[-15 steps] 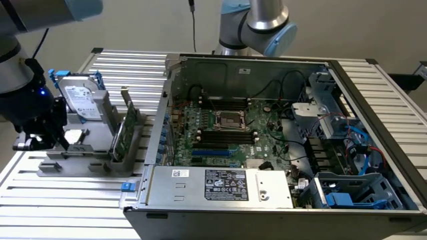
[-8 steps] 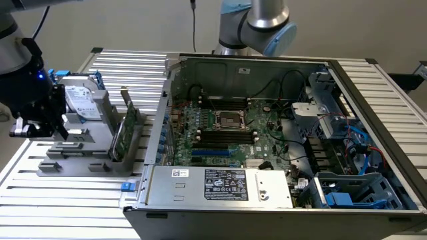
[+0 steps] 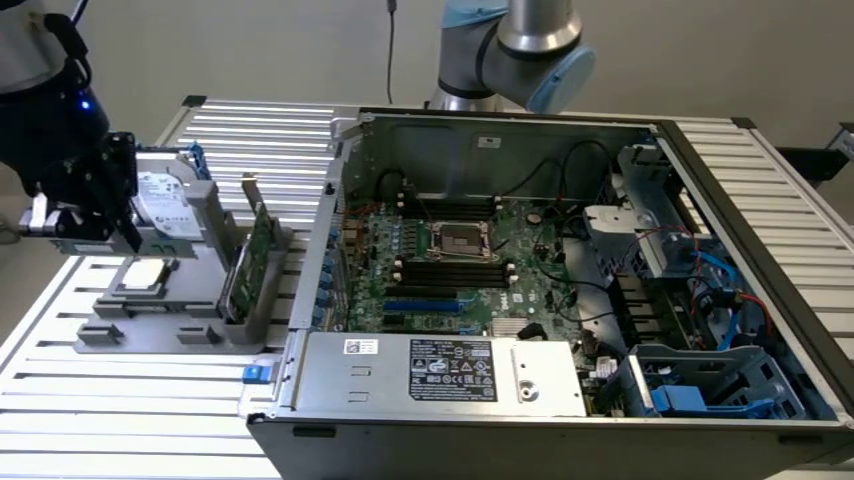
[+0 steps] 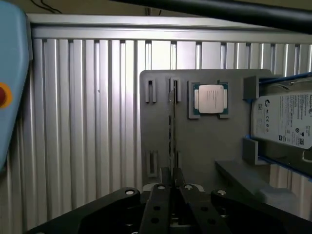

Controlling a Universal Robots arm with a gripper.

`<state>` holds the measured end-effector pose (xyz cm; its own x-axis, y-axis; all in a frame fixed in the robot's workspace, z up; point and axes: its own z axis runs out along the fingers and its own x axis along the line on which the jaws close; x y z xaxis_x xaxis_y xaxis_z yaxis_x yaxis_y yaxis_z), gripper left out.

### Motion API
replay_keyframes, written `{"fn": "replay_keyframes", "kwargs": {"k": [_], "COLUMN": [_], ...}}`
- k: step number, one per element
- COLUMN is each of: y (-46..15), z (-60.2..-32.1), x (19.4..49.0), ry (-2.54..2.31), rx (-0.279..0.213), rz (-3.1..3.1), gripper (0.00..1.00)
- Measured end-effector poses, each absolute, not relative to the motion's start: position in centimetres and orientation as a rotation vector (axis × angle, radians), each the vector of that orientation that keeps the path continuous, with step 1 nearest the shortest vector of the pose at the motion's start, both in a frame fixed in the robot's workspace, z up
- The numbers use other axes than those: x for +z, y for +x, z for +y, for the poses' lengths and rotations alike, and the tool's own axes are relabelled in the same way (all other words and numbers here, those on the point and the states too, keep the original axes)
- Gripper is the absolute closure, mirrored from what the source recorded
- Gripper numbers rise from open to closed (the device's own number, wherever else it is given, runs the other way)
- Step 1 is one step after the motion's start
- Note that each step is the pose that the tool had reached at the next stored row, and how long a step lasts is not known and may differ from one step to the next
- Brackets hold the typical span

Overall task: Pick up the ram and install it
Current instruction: 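Pick up the ram and move it above insertion slot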

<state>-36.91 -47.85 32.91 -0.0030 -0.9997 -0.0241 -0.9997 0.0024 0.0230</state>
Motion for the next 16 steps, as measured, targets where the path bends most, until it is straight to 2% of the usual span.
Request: {"fn": "replay_keyframes", "kwargs": {"k": [16], "y": [-33.3], "z": [-46.6], "x": [38.5], "ry": [-2.222], "rx": [0.062], "rz": [2.228], "gripper": [0.87]}}
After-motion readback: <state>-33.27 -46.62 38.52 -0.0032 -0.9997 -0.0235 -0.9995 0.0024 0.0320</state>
